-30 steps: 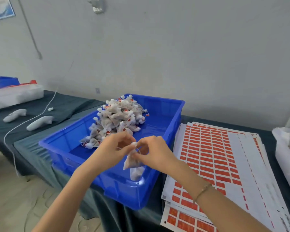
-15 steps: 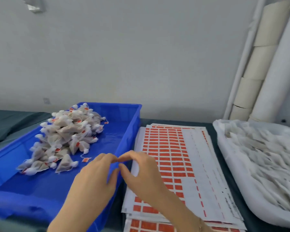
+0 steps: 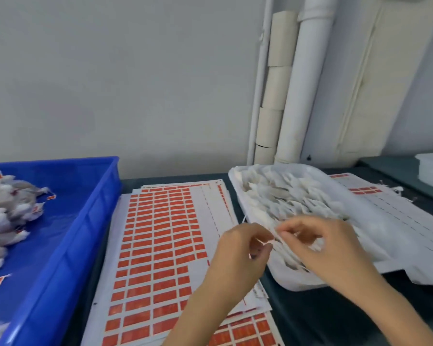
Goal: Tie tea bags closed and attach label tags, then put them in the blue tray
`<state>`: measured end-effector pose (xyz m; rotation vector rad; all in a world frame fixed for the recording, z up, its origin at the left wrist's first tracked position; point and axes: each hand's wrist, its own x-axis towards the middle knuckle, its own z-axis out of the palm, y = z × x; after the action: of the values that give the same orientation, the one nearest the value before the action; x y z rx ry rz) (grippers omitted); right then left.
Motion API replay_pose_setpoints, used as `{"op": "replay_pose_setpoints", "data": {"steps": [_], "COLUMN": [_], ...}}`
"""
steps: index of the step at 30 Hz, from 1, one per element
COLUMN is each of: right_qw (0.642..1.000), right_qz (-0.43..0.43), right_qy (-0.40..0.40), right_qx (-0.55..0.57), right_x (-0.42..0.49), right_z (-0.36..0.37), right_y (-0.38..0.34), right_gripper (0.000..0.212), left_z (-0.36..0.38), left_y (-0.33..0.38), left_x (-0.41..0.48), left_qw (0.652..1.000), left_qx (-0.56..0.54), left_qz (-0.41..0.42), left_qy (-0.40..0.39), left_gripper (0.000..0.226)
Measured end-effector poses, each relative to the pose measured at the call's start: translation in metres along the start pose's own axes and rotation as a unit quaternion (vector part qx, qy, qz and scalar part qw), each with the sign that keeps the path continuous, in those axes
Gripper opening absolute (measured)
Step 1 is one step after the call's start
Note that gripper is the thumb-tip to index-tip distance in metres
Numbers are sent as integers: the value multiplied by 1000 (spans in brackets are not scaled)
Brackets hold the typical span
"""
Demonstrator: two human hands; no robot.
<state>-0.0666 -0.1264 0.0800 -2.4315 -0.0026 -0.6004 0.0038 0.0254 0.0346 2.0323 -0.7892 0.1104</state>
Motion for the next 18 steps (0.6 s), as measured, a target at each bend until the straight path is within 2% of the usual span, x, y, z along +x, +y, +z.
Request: {"op": "replay_pose_setpoints", "data": {"steps": [4, 7, 11, 13, 16, 18], "right_qw": [989, 975, 966, 963, 962, 967], "right_qz": [69, 96, 99, 93, 79, 78], "right_qy": [-68, -104, -100, -98, -84, -58], "right_qx": [-113, -169, -217, -233, -250, -236], "right_x": [-1, -4, -2, -1, 0, 0], "right_z": [-16, -11, -3, 1, 4, 4], "right_y": [30, 43, 48, 48, 45, 46], "right_gripper": [12, 28, 41, 32, 6, 11], "left_z": [20, 28, 34, 36, 38, 38], "left_y": [0, -1, -1, -2, -3, -4], "left_x": [25, 39, 46, 48, 50, 51], "left_qw": [994, 987, 979, 976, 976, 983], "left_qx": [61, 103, 148, 163, 161, 130], "left_qz": [71, 80, 82, 83, 86, 83], "left_qy": [-63, -89, -114, -119, -117, -100], "left_gripper": [24, 27, 24, 20, 16, 15]}}
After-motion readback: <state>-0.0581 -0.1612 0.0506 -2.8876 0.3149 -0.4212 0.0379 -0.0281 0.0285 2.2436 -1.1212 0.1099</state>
